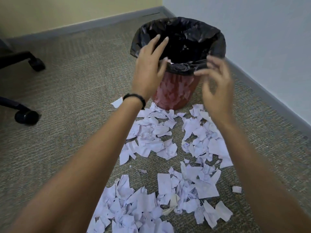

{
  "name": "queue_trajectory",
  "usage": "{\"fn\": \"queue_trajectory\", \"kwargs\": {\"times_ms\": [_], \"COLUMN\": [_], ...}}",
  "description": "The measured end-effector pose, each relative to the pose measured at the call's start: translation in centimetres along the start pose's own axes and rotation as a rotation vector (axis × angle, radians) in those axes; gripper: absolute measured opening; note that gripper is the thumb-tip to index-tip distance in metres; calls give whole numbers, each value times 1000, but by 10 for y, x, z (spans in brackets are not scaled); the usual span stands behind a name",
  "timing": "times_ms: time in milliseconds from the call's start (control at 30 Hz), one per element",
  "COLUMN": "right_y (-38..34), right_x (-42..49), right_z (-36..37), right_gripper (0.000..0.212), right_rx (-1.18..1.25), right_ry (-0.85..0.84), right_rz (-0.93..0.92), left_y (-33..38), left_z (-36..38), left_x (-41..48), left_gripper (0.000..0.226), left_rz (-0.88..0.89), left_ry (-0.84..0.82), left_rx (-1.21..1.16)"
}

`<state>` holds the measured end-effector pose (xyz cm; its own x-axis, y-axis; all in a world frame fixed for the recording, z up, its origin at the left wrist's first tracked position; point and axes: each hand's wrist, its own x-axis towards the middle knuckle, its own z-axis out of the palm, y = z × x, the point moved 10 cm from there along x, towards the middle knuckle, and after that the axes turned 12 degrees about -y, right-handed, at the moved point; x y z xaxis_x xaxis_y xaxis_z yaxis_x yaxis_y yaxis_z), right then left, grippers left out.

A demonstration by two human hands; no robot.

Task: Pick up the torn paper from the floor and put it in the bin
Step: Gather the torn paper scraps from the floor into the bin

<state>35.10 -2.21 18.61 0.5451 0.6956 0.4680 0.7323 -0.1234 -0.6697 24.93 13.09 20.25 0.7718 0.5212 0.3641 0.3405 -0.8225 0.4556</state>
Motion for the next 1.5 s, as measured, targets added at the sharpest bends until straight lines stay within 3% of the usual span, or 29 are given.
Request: {"fn": "queue_trajectory", "kwargs": {"times_ms": [100,200,300,400,567,767,900,1133,1233,1433,1500], "right_y": [33,80,131,155,159,156,155,104,55,-7,-10], "right_x": [-37,-74,-124,-162,-190,-199,-200,-177,-130,-10,21], "right_z": [21,69,125,156,170,177,180,157,127,44,27], "right_gripper": [34,33,48,64,62,58,40,27,24,33,31], "right_rx": [26,-49,-187,-295,-328,-428,-423,139,362,772,810], "right_ry": [-67,-359,-765,-983,-1039,-1021,-1031,-1313,-1183,-533,-376], "right_rz": [77,199,365,413,396,346,378,529,523,389,360], "left_y": [-20,-38,-50,-63,-80,-83,-81,-72,-72,-71,-74], "left_z": [12,61,136,199,231,235,238,235,236,229,226], "left_x": [-44,-92,-136,-181,-215,-217,-217,-215,-216,-222,-222], "left_gripper": [56,63,68,70,68,64,60,44,45,50,49], "left_rz": [-23,-66,-62,-86,-79,-88,-105,-120,-97,-59,-64], "left_ry": [151,63,-280,-688,-930,-973,-1005,-1025,-1006,-991,-989], "left_rx": [-12,-2,139,260,405,451,446,423,419,385,371]}}
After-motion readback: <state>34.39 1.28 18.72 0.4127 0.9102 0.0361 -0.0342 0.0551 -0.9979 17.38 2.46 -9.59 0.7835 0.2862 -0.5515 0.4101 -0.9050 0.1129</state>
